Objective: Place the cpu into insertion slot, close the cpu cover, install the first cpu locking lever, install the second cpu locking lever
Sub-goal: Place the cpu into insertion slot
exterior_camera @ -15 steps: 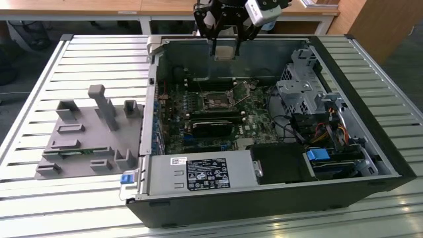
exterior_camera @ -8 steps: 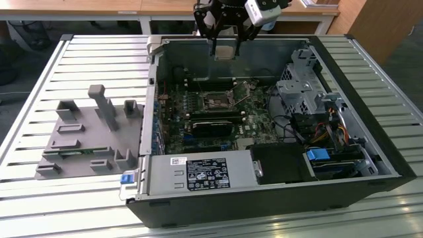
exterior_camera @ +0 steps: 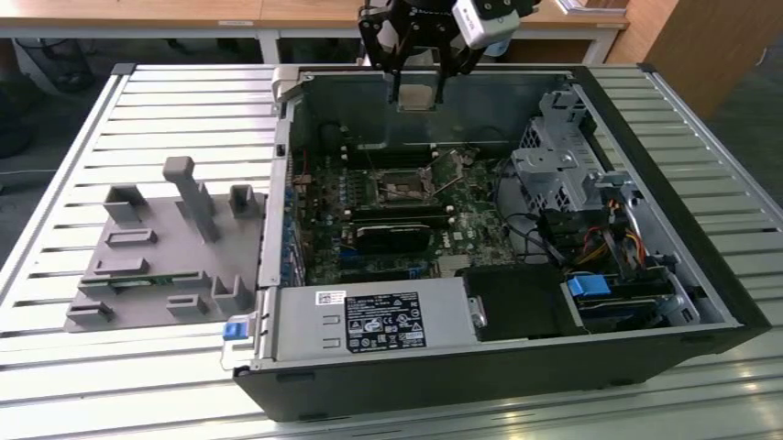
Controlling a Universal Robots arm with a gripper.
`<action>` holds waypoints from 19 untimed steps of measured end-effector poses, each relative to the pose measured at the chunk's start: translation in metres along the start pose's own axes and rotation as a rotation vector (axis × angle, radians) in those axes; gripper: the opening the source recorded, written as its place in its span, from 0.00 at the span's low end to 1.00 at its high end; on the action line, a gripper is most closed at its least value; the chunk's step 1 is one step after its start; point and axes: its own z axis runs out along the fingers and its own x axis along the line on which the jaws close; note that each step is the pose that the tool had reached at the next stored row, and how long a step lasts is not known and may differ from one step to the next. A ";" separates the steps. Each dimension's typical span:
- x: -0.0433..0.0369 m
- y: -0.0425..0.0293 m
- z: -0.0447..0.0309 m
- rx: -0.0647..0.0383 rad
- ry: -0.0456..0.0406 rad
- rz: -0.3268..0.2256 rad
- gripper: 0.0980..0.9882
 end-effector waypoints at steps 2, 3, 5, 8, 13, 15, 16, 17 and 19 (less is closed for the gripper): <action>0.0000 0.0000 0.0000 0.000 -0.0005 0.006 0.48; 0.0000 0.0000 0.0001 0.000 -0.0008 0.009 0.48; 0.0000 0.0000 0.0001 0.000 -0.0015 0.017 0.48; 0.0000 0.0000 0.0001 -0.001 -0.0029 0.033 0.48; 0.0000 0.0000 0.0003 -0.001 -0.0067 0.075 0.48; 0.0000 0.0001 0.0004 -0.002 -0.0085 0.095 0.48; 0.0000 0.0001 0.0005 -0.002 -0.0095 0.106 0.48; 0.0000 0.0001 0.0006 -0.002 -0.0105 0.116 0.48; 0.0000 0.0002 0.0006 -0.002 -0.0126 0.140 0.48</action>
